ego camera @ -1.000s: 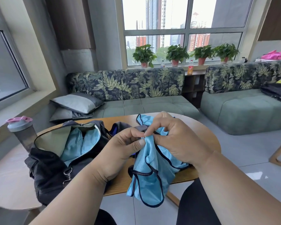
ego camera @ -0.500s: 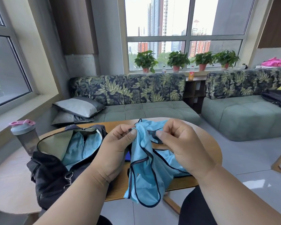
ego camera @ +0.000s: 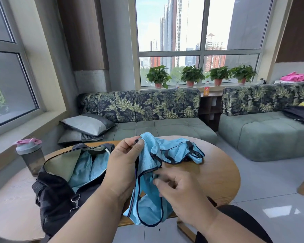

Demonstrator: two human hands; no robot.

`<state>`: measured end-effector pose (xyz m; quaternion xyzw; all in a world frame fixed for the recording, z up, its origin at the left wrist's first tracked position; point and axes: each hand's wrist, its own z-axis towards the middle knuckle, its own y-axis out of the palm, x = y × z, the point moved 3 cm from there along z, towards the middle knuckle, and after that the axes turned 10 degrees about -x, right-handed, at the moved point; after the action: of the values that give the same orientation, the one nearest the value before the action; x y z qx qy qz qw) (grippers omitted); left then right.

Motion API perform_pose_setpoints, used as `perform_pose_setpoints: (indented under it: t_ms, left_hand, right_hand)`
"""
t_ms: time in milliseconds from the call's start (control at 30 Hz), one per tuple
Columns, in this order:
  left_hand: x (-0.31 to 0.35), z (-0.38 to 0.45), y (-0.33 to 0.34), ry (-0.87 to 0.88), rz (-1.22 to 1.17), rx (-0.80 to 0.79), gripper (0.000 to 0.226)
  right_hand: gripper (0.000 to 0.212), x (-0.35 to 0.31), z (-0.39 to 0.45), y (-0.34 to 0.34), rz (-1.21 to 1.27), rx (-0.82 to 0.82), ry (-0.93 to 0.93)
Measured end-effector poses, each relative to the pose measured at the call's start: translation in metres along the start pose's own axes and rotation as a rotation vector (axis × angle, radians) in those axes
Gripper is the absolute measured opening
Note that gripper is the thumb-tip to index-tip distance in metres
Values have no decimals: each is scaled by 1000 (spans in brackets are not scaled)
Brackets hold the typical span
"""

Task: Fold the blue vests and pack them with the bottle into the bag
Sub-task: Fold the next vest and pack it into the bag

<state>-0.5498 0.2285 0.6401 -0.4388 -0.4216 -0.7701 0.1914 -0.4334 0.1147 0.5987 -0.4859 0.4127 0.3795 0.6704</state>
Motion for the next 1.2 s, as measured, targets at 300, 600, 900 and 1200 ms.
perform_pose_setpoints:
  t_ms: [300, 600, 900, 1200]
  left_hand:
    - [-3, -11, 12, -37, -20, -78, 13]
    - [-10, -16, 9, -46, -9, -114, 12]
    - [7, -12, 3, 162, 318, -172, 16]
    - [23, -9, -2, 149, 425, -194, 25]
  right_hand:
    - [35, -7, 6, -1, 210, 173, -11]
    - [21, -11, 12, -5, 621, 105, -125]
    - [27, -25, 14, -30, 651, 226, -149]
    - [46, -28, 14, -31, 436, 249, -216]
